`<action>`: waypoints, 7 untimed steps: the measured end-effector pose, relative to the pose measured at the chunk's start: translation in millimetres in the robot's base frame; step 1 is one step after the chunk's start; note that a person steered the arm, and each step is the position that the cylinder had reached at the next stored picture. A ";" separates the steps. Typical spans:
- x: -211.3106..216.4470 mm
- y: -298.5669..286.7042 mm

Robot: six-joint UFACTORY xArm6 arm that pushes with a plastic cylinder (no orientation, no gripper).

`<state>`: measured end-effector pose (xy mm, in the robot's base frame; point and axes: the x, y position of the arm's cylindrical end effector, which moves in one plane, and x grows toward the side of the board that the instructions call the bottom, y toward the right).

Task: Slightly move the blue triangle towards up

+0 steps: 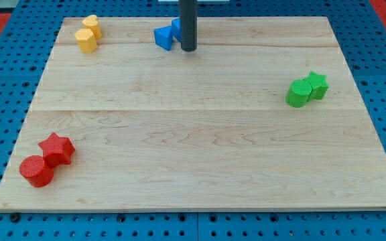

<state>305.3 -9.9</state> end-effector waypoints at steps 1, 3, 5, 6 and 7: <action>8.4 -14.2; -13.8 -68.3; -25.5 -61.0; -25.5 -52.1; -26.5 -35.3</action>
<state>278.8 -45.2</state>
